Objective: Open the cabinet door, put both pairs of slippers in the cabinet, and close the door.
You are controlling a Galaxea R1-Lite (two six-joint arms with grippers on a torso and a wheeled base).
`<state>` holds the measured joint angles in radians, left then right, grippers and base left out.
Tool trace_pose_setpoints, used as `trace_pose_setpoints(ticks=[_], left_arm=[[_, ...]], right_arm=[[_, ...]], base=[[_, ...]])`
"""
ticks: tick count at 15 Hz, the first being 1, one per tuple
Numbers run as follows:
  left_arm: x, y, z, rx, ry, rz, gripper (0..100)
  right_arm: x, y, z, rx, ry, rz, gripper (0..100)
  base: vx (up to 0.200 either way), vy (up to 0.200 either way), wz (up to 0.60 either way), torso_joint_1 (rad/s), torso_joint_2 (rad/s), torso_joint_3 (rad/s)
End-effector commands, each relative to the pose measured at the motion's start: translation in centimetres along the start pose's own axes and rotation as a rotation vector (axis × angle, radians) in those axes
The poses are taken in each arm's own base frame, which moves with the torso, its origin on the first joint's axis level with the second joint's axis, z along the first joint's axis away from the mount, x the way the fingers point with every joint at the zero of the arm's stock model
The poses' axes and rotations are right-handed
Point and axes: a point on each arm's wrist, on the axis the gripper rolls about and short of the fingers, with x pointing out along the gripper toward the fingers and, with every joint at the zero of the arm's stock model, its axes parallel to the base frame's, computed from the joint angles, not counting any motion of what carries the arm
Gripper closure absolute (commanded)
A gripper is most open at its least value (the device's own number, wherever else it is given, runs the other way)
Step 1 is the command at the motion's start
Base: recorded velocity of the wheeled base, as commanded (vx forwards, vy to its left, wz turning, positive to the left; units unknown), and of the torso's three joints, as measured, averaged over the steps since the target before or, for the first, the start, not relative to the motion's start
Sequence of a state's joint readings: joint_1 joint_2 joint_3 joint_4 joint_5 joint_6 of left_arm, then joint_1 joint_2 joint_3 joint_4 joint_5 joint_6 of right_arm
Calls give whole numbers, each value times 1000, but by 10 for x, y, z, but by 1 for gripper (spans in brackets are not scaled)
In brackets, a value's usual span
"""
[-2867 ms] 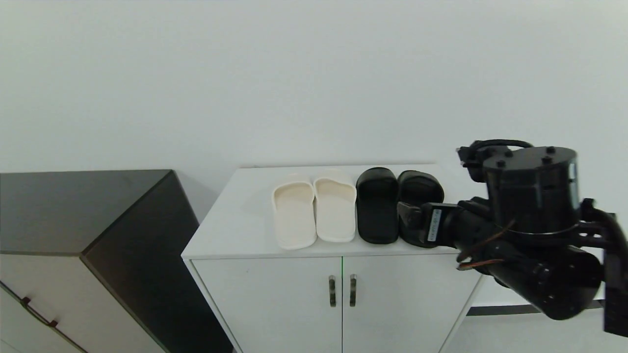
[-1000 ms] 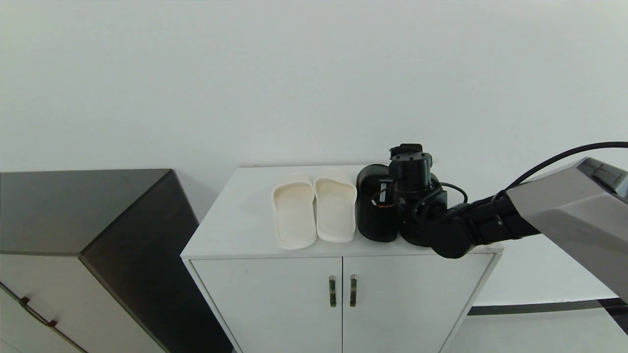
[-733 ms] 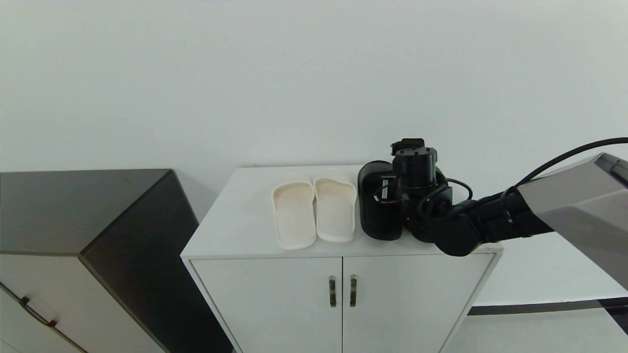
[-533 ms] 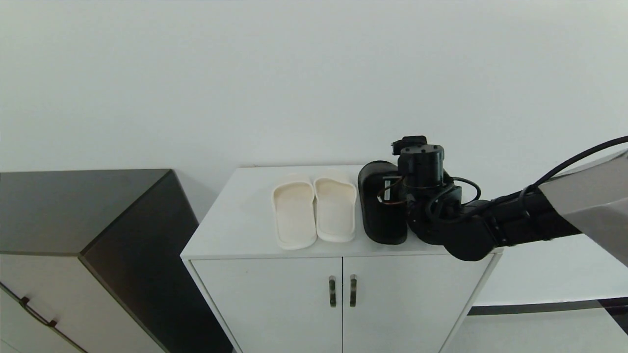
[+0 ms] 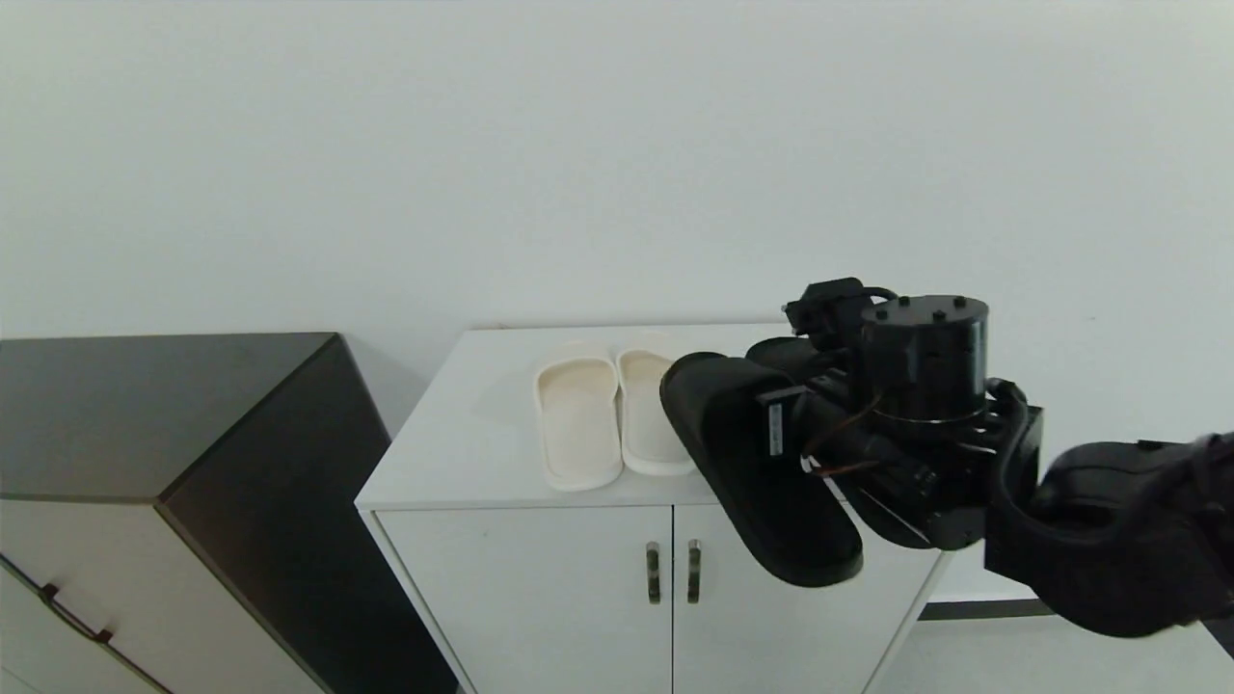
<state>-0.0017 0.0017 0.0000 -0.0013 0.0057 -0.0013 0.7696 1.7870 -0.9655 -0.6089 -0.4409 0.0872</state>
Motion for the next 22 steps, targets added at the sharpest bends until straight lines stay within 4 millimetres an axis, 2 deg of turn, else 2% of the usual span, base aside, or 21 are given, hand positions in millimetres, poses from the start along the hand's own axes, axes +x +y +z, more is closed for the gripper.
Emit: trace_pose_setpoints(ticks=[1, 4, 12, 21, 22], left_arm=[[0, 0, 0, 0, 1, 1, 100], [0, 0, 0, -2, 1, 1, 100], [0, 0, 0, 0, 1, 1, 100], [0, 0, 0, 0, 1, 1, 100], [0, 0, 0, 0, 1, 1, 100]], right_arm=[[-55, -1, -1, 43, 10, 215, 100], [-72, -4, -4, 39, 69, 320, 100], [-82, -6, -9, 34, 89, 369, 100], [-85, -8, -17, 19, 111, 390, 100], [-85, -8, -17, 23, 100, 388, 100]], base=[[0, 0, 0, 0, 0, 0], [0, 0, 0, 0, 0, 0], [0, 0, 0, 0, 0, 0], [-200, 0, 0, 2, 1, 1], [0, 0, 0, 0, 0, 0]])
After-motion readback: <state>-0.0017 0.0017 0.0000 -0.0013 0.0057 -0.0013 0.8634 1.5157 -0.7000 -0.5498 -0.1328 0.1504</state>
